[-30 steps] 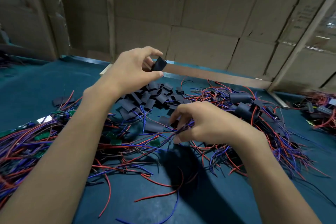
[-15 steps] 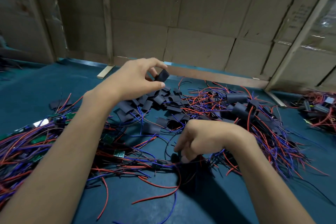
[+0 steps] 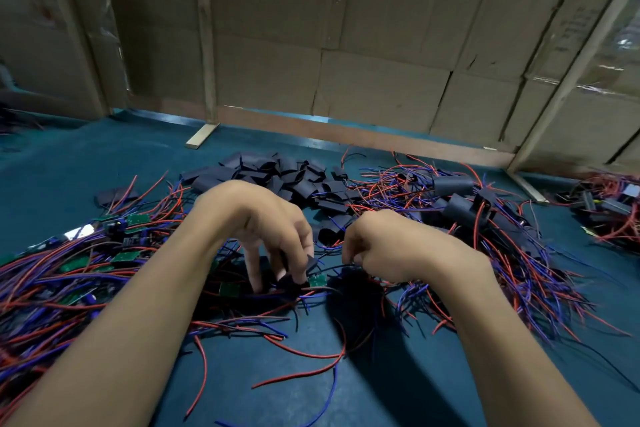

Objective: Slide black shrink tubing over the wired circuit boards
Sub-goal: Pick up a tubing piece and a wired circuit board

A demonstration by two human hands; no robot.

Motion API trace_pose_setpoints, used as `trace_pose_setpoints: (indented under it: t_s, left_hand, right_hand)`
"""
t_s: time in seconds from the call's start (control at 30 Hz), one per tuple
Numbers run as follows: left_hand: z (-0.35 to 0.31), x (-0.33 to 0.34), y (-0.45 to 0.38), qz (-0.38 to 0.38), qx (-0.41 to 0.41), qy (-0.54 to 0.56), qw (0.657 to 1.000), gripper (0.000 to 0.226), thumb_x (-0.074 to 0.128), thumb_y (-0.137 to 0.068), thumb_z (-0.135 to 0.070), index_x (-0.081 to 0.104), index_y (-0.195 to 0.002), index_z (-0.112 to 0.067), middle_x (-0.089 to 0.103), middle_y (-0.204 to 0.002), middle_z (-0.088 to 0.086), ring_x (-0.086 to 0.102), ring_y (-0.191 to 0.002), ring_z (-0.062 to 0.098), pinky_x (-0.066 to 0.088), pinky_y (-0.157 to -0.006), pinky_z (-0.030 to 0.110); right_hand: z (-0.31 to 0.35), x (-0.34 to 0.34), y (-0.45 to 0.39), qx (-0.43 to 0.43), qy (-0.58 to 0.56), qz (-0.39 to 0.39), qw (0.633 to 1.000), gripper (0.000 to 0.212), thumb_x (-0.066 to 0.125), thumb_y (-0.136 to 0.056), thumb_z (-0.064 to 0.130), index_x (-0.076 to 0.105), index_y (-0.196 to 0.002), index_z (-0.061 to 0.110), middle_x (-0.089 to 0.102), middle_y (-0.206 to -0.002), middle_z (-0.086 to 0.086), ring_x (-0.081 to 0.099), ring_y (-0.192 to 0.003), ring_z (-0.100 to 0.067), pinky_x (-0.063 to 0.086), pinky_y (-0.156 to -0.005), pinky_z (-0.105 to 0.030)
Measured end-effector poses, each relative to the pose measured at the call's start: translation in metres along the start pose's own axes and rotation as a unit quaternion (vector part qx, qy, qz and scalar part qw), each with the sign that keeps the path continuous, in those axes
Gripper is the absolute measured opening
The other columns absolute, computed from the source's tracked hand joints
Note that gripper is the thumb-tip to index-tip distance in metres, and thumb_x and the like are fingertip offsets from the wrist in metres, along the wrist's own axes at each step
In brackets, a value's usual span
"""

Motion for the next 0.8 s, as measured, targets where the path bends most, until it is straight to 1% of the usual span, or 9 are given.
trace_pose_setpoints:
  t_s: [0.13,0.27,0.33,0.4,0.47,0.53,0.63,0.7,0.8]
  left_hand:
    - [-0.006,0.007,-0.003,0.008,-0.022,-0.036,0.999,0.031,0.079,-0.082,-0.004,0.06,-0.106,-0.01,0.065,-0.097,0.014,0.064,-0.084,0.021,0.061,-0.079,0.056]
    - [-0.006,0.013,-0.007,0.007,-0.058,-0.074,0.996,0.033,0.083,-0.078,-0.006,0.06,-0.099,-0.015,0.071,-0.075,0.004,0.069,-0.074,0.016,0.062,-0.075,0.054]
    - [-0.006,0.014,-0.007,-0.008,-0.07,-0.085,0.994,0.035,0.086,-0.074,-0.006,0.062,-0.097,-0.015,0.069,-0.071,0.003,0.067,-0.074,0.018,0.062,-0.07,0.052]
    - [-0.006,0.015,-0.006,-0.021,-0.078,-0.095,0.992,0.038,0.089,-0.07,-0.007,0.064,-0.098,-0.013,0.067,-0.081,0.007,0.066,-0.08,0.02,0.062,-0.068,0.052]
    - [-0.008,0.017,-0.005,-0.024,-0.086,-0.102,0.991,0.04,0.09,-0.069,-0.008,0.064,-0.1,-0.011,0.066,-0.09,0.009,0.065,-0.085,0.021,0.062,-0.065,0.051]
    - [-0.01,0.018,-0.003,-0.026,-0.086,-0.109,0.99,0.042,0.089,-0.07,-0.01,0.065,-0.105,-0.008,0.064,-0.094,0.01,0.063,-0.086,0.021,0.062,-0.063,0.047]
    - [-0.018,0.011,0.003,-0.057,-0.045,-0.113,0.991,0.039,0.084,-0.076,-0.011,0.068,-0.111,-0.008,0.069,-0.103,0.013,0.064,-0.085,0.017,0.064,-0.068,0.046]
    - [-0.024,0.0,0.01,-0.094,0.019,-0.083,0.992,0.035,0.078,-0.08,-0.009,0.066,-0.113,-0.011,0.074,-0.102,0.014,0.067,-0.08,0.014,0.063,-0.076,0.047]
    - [-0.031,-0.02,0.028,-0.199,0.141,-0.014,0.97,0.038,0.079,-0.081,-0.011,0.064,-0.113,-0.022,0.077,-0.096,-0.002,0.072,-0.079,0.009,0.063,-0.081,0.043]
  right_hand:
    - [-0.003,-0.009,0.004,-0.007,-0.033,-0.048,0.998,0.023,0.063,-0.088,0.009,0.074,-0.09,0.029,0.068,-0.079,0.013,0.063,-0.082,-0.01,0.047,-0.067,-0.018]
    - [-0.016,-0.024,0.008,-0.021,-0.124,-0.12,0.985,0.02,0.074,-0.087,0.012,0.078,-0.095,0.029,0.075,-0.083,0.015,0.061,-0.07,0.016,0.041,-0.064,-0.002]
    - [-0.025,-0.031,0.012,-0.016,-0.158,-0.172,0.972,0.019,0.074,-0.088,0.012,0.08,-0.099,0.027,0.076,-0.083,0.016,0.061,-0.067,0.018,0.044,-0.069,-0.007]
    - [-0.035,-0.043,0.019,-0.004,-0.159,-0.266,0.951,0.017,0.073,-0.091,0.018,0.08,-0.101,0.031,0.077,-0.087,0.016,0.066,-0.077,0.009,0.05,-0.077,-0.019]
    - [-0.042,-0.056,0.03,-0.005,-0.164,-0.367,0.916,0.016,0.071,-0.093,0.02,0.08,-0.102,0.031,0.077,-0.092,0.014,0.071,-0.088,-0.006,0.056,-0.085,-0.032]
    - [-0.047,-0.067,0.04,-0.036,-0.221,-0.437,0.871,0.017,0.07,-0.093,0.015,0.079,-0.1,0.029,0.077,-0.09,0.013,0.072,-0.084,-0.009,0.058,-0.08,-0.034]
    - [-0.048,-0.078,0.052,-0.094,-0.371,-0.456,0.804,0.023,0.066,-0.095,0.004,0.074,-0.104,0.023,0.076,-0.085,-0.001,0.073,-0.073,-0.012,0.058,-0.068,-0.027]
    - [-0.046,-0.082,0.057,-0.119,-0.465,-0.46,0.747,0.019,0.064,-0.095,0.0,0.071,-0.108,0.012,0.076,-0.089,-0.007,0.074,-0.074,-0.02,0.06,-0.074,-0.031]
    - [-0.044,-0.085,0.06,-0.137,-0.593,-0.452,0.652,0.016,0.062,-0.096,-0.001,0.067,-0.111,0.0,0.073,-0.091,-0.013,0.072,-0.076,-0.028,0.06,-0.079,-0.041]
Point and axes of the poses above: each hand's wrist, its own y-axis away from the middle knuckle, its own x-axis out of the palm, z = x × y, the point moved 4 cm from there along -y, towards the middle knuckle
